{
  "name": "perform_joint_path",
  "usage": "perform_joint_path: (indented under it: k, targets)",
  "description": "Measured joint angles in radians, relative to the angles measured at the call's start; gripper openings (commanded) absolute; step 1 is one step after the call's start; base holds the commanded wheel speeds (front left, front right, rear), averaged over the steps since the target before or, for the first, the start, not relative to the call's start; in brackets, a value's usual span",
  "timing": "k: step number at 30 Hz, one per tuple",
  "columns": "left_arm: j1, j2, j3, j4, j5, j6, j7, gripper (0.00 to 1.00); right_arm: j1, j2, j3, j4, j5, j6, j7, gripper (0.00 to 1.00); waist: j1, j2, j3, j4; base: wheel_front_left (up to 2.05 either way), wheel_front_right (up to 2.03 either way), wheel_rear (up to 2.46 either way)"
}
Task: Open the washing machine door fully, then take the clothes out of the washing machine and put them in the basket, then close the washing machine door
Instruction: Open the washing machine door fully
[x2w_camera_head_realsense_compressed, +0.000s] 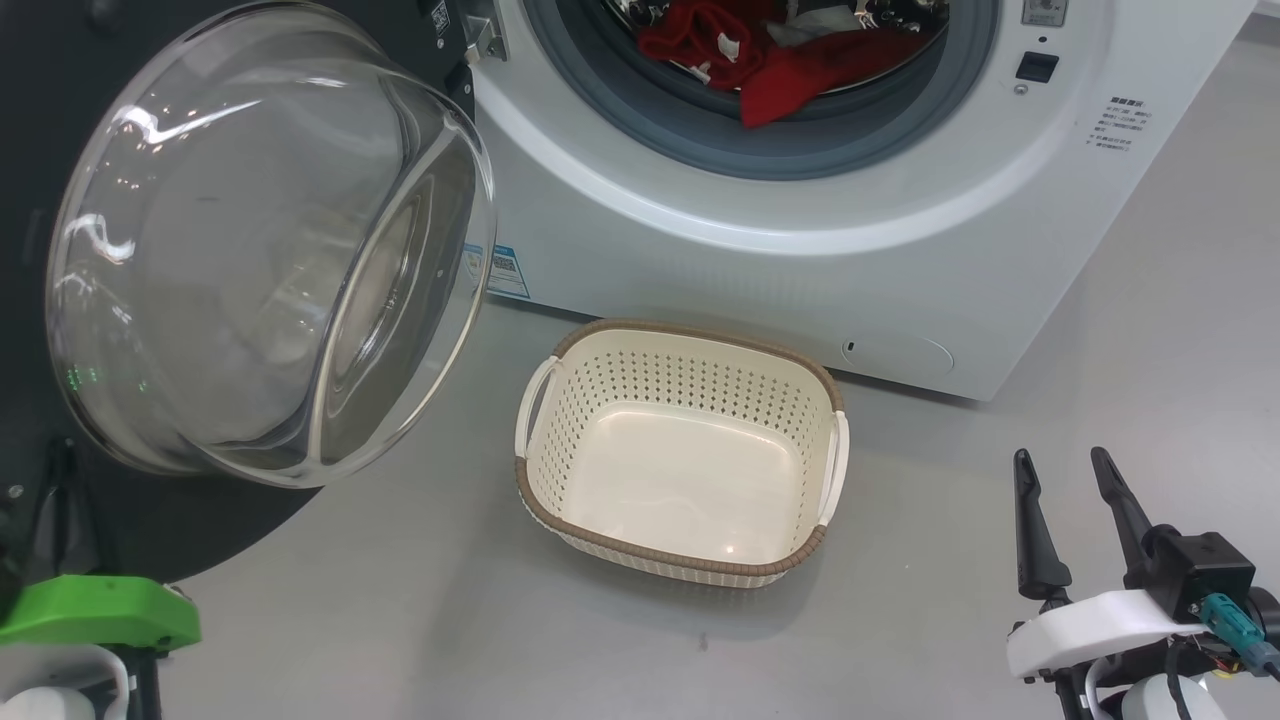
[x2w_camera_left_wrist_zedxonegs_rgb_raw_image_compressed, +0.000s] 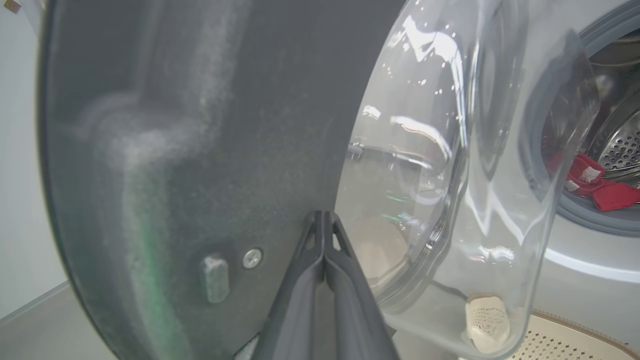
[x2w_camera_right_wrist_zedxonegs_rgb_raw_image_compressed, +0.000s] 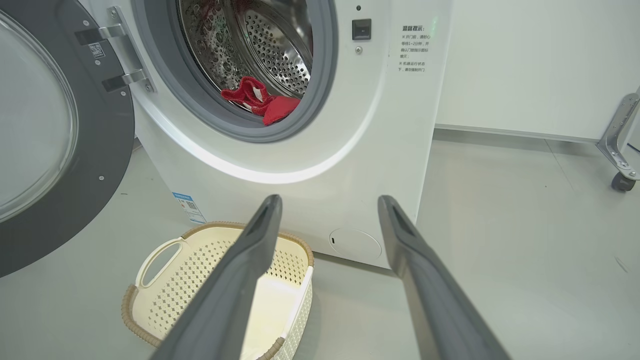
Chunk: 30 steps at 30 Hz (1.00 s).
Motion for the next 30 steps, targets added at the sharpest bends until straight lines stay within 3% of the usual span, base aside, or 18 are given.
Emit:
perform_joint_path:
  k: [12,30]
  targets:
    - [-0.023,-0.003,0.021,0.058,0.001,0.000,-0.022,0.00,-0.001,0.000,-0.002,0.004,-0.003,0.009,0.000,1.00,0.0000,0.0000,0.001,-0.012,0.00,0.00,0.00]
    - [0.007,-0.077,-0.049,0.013,0.050,0.005,-0.043,0.00,-0.002,0.000,-0.015,0.009,-0.003,0.010,0.000,1.00,0.0000,0.0000,-0.020,0.009,0.00,0.00,0.00]
